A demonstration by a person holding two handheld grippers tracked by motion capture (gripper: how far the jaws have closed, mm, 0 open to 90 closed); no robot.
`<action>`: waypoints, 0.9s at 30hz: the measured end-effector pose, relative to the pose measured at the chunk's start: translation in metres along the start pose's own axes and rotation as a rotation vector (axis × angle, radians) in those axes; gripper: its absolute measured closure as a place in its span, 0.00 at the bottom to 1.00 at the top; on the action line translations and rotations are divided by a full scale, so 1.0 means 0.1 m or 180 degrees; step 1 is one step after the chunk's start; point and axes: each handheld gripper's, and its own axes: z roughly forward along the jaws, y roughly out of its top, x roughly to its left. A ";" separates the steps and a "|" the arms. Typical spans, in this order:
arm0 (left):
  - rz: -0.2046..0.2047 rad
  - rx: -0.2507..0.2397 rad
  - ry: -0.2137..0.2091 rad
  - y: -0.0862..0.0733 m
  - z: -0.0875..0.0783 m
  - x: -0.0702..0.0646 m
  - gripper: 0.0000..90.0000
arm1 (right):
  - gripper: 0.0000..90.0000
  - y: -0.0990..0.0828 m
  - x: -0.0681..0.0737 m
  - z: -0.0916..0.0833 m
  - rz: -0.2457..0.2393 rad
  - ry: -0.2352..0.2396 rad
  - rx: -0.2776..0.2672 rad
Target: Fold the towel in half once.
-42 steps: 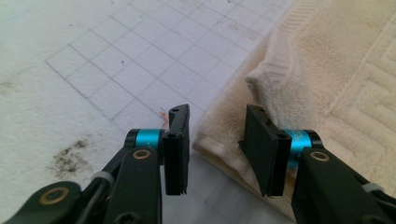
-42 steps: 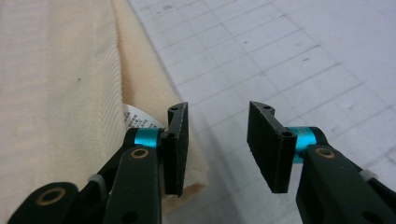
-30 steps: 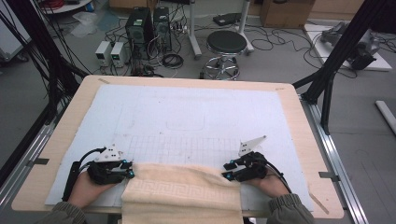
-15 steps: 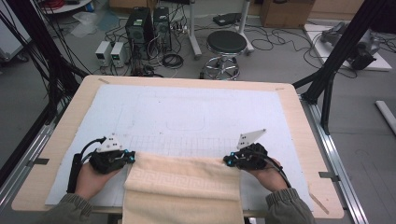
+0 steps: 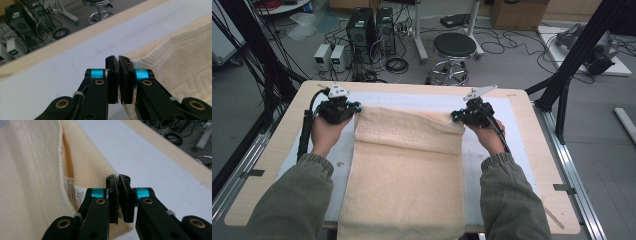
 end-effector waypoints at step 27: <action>-0.0172 0.0565 -0.0465 -0.70 0.60 -0.26 0.79 | 0.76 -0.64 0.13 0.56 0.0231 0.0050 0.0284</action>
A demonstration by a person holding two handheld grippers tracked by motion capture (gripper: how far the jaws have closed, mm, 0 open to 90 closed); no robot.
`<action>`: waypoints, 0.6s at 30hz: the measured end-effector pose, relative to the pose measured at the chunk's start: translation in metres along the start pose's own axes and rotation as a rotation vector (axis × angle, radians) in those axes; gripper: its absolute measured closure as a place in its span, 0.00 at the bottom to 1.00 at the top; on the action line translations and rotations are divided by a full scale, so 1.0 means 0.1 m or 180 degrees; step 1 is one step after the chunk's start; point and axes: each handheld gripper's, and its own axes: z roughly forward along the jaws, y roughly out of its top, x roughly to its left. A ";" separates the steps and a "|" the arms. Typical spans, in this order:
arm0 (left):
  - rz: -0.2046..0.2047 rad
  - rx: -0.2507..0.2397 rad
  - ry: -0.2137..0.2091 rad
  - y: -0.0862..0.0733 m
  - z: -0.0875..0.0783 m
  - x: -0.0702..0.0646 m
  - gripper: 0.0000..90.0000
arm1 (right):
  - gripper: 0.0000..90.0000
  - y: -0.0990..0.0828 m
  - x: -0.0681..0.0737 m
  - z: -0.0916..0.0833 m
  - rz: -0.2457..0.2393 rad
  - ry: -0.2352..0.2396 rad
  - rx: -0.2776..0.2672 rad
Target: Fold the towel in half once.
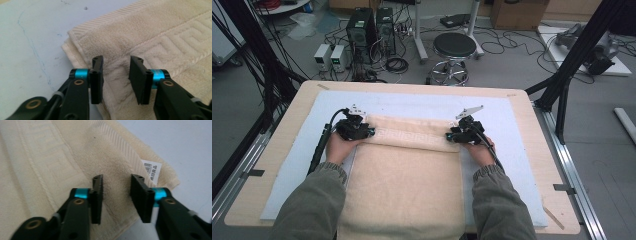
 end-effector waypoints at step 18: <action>0.0143 -0.0299 0.0036 0.03 -0.44 -0.08 0.97 | 0.94 0.16 0.20 -0.41 -0.0319 0.0136 -0.0316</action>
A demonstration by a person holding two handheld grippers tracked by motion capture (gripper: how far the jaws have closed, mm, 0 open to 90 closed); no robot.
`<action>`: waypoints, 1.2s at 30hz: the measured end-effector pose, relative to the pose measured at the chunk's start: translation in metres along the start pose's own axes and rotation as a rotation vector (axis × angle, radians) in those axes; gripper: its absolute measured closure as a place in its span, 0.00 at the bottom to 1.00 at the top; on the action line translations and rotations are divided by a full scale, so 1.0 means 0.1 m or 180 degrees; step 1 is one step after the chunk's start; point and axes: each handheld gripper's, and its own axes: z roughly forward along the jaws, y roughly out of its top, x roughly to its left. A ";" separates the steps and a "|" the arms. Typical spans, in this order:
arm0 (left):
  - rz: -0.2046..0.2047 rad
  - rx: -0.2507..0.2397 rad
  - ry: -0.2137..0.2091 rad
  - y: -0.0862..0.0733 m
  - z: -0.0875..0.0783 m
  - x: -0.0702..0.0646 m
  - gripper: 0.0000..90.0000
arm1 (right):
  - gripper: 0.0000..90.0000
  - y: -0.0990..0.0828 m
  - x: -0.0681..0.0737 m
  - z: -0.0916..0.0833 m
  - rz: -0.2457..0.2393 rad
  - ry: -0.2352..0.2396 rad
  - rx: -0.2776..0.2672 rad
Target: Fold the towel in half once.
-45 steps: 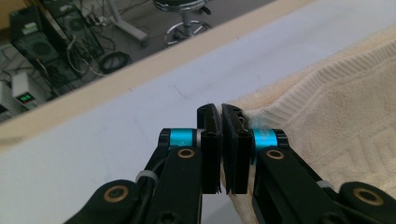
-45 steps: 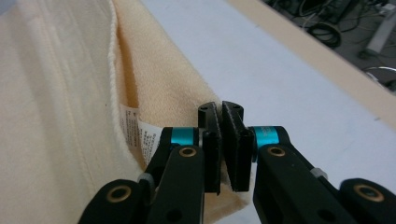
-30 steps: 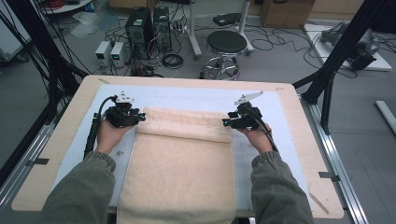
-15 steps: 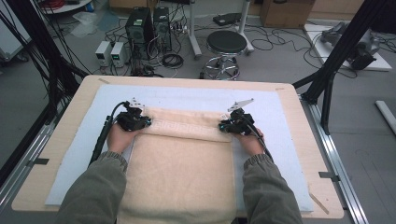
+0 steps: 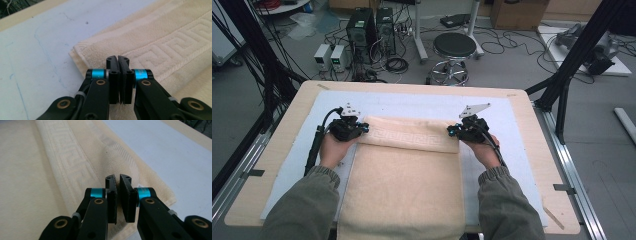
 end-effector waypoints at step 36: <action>0.0024 0.0414 -0.0171 -0.03 0.42 -0.14 0.72 | 0.61 -0.35 0.29 0.06 0.0181 0.0529 0.0089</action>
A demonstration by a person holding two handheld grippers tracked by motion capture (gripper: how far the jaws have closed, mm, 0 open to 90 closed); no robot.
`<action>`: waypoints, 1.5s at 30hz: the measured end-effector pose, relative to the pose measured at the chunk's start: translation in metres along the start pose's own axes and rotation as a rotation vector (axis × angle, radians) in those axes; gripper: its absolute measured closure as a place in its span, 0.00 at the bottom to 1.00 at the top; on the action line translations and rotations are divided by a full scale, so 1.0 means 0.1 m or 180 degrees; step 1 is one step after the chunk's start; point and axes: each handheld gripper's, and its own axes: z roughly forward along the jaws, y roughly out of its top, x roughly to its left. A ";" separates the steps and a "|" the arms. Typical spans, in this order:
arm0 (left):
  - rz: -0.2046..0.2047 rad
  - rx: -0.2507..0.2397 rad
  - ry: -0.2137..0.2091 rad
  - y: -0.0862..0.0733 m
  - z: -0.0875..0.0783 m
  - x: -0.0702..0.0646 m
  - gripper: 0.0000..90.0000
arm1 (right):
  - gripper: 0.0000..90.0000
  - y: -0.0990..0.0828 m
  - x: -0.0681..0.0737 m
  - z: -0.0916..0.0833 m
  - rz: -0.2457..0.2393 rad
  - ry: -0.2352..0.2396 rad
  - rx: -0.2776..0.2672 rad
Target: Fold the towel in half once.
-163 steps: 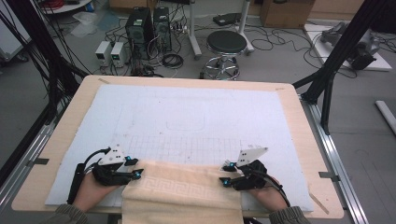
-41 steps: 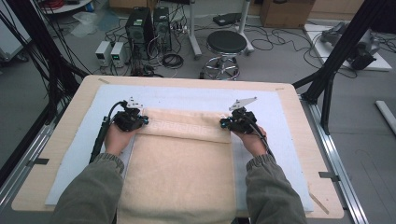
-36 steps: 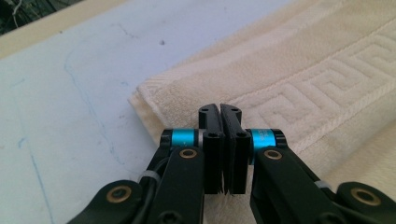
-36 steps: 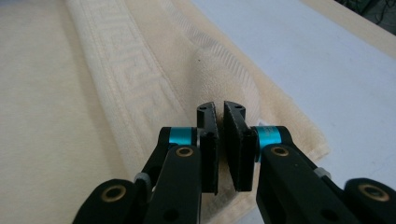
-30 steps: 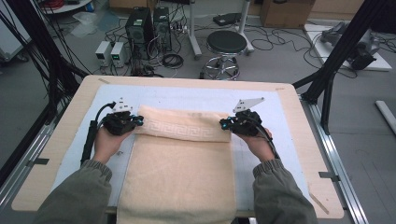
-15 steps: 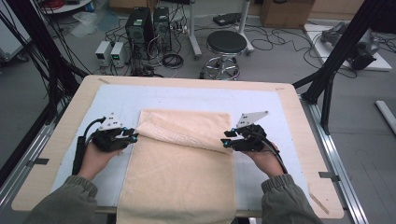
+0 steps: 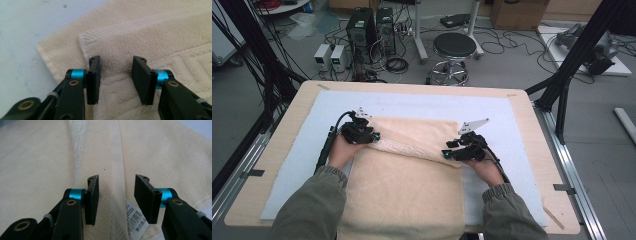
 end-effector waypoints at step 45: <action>0.0489 -0.0216 -0.0417 -0.89 -0.76 -0.41 0.85 | 0.82 -0.36 0.47 -0.11 -0.0411 0.0054 0.0273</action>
